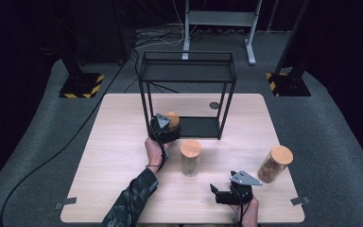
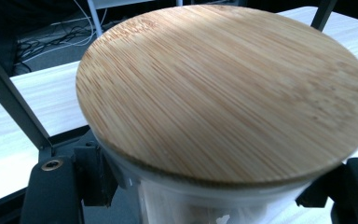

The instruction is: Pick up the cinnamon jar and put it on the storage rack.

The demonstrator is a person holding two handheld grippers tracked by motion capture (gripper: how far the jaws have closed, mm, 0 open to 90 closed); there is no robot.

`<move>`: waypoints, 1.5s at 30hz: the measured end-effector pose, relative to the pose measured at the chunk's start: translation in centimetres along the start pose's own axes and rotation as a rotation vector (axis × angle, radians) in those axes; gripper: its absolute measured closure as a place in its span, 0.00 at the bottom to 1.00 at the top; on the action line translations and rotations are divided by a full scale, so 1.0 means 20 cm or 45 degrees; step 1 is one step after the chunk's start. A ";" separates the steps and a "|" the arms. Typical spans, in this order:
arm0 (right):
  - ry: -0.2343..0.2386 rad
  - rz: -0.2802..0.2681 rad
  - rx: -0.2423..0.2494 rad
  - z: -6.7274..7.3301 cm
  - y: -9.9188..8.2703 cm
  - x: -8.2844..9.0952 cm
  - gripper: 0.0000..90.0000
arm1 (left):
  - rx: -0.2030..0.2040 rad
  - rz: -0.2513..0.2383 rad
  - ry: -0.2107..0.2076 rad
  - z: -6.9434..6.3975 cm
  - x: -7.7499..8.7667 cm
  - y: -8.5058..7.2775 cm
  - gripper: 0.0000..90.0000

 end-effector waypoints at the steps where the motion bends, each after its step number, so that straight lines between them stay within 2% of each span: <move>1: 0.000 -0.001 0.001 0.00 0.00 0.00 0.02 | -0.001 0.002 0.000 0.00 0.00 0.00 0.28; 4: 0.000 -0.001 0.000 0.00 0.00 0.00 0.02 | -0.015 0.005 0.008 0.00 -0.01 0.00 0.28; 19: -0.001 -0.002 0.004 0.00 0.00 0.00 0.02 | -0.001 0.032 0.029 0.04 -0.08 0.00 0.28; 38: -0.002 -0.004 0.005 0.00 0.00 0.00 0.02 | 0.006 0.083 0.061 0.09 -0.15 -0.04 0.28; 45: -0.003 -0.003 0.007 0.00 0.00 0.00 0.02 | -0.009 0.113 0.061 0.09 -0.18 -0.05 0.28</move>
Point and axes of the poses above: each handheld gripper's, and its own axes: x roughly backward along the jaws, y roughly out of its top, z roughly to its left, the point moved 10 cm from there along -x, roughly forward along the jaws, and after that the axes turned 15 degrees about -x, right-handed, at the moved point
